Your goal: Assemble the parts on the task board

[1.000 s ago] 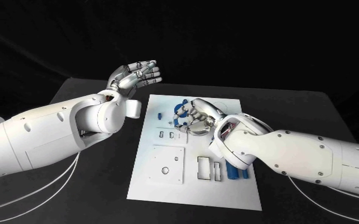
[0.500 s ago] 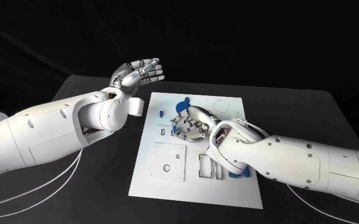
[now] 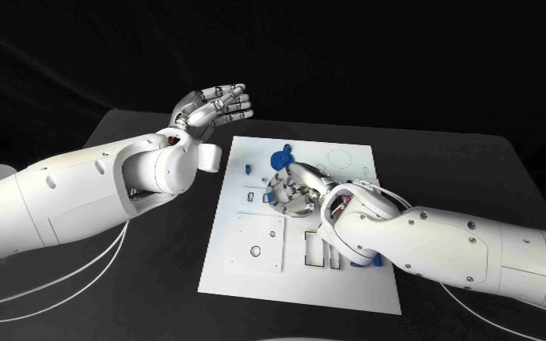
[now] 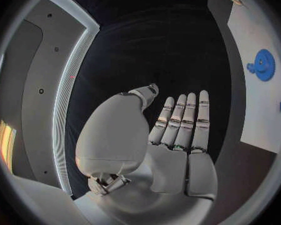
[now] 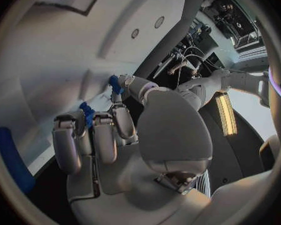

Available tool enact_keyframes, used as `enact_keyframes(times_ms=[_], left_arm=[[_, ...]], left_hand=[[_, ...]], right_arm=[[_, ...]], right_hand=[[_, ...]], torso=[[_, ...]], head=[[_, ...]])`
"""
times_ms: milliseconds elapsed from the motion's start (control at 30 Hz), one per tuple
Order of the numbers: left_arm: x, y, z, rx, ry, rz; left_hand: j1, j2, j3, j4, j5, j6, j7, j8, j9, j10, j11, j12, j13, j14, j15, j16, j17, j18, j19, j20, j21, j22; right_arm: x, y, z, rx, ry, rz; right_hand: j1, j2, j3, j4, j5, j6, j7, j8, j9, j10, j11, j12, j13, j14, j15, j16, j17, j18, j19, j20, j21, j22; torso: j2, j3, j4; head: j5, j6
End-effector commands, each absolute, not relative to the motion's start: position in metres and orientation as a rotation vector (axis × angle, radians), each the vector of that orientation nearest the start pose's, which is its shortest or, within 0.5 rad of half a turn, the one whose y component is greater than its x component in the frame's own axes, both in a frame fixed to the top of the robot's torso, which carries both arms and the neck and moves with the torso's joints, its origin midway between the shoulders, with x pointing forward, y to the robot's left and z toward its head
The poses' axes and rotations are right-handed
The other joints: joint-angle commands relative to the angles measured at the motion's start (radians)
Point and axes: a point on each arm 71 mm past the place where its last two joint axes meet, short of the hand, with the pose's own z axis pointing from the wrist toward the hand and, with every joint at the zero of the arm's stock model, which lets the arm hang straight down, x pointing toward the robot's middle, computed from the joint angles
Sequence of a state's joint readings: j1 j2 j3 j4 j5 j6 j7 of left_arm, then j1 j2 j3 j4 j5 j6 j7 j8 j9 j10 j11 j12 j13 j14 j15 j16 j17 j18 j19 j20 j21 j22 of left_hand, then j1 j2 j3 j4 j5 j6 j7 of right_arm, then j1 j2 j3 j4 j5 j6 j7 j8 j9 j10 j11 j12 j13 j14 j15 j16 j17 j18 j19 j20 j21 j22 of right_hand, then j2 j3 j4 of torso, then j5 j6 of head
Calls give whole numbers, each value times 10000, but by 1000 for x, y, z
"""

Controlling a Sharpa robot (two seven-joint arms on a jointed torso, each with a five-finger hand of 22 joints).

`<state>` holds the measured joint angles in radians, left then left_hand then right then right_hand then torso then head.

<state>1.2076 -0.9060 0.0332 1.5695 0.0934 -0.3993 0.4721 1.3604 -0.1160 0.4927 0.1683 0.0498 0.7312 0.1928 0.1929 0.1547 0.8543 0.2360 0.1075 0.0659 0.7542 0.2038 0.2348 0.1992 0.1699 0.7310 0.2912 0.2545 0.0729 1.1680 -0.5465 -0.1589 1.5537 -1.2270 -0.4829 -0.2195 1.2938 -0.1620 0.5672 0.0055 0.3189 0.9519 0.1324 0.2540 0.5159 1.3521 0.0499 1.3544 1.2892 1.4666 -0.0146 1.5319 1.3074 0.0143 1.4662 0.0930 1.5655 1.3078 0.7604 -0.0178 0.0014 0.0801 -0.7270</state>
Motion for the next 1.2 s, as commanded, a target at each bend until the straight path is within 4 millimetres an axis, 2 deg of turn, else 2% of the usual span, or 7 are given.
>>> enact_keyframes(times_ms=[33,867,1200], left_arm=[[493,235,-141,-11739,11909,-15718],[492,236,-141,-11752,11922,-15702],[492,236,-141,-11755,11927,-15700]], left_hand=[[-133,4,71,13,25,-97,928,-10,-11,-52,14,-37,-4,-53,-2,-65,15,-69,-56,-17,-56,-11],[-150,0,87,2,25,-105,928,-9,-12,-53,14,-38,-5,-56,0,-75,22,-71,-58,-17,-59,-13],[-150,0,87,2,25,-105,928,-9,-12,-53,14,-38,-5,-56,0,-75,22,-71,-58,-17,-59,-13]], right_arm=[[438,-57,-229,-34,17831,9001],[439,-59,-232,26,17890,8780],[439,-58,-232,31,17852,8800]], right_hand=[[-103,14,28,-26,31,82,-4,52,138,-69,-9,-59,-2,772,-76,-32,1453,-104,964,-89,-52,2505],[-232,-126,-22,-32,22,10,-1,113,159,-74,-8,-68,-10,775,-77,-32,1463,-103,962,-90,-56,2500],[-324,-245,-31,-42,32,-218,49,78,129,-129,28,-117,-62,778,-53,-30,1477,-96,948,-78,-75,2479]], torso=[[-5,0,-14],[5,-1,-4],[-3,-2,-5]], head=[[19,-24],[25,-91],[24,-112]])
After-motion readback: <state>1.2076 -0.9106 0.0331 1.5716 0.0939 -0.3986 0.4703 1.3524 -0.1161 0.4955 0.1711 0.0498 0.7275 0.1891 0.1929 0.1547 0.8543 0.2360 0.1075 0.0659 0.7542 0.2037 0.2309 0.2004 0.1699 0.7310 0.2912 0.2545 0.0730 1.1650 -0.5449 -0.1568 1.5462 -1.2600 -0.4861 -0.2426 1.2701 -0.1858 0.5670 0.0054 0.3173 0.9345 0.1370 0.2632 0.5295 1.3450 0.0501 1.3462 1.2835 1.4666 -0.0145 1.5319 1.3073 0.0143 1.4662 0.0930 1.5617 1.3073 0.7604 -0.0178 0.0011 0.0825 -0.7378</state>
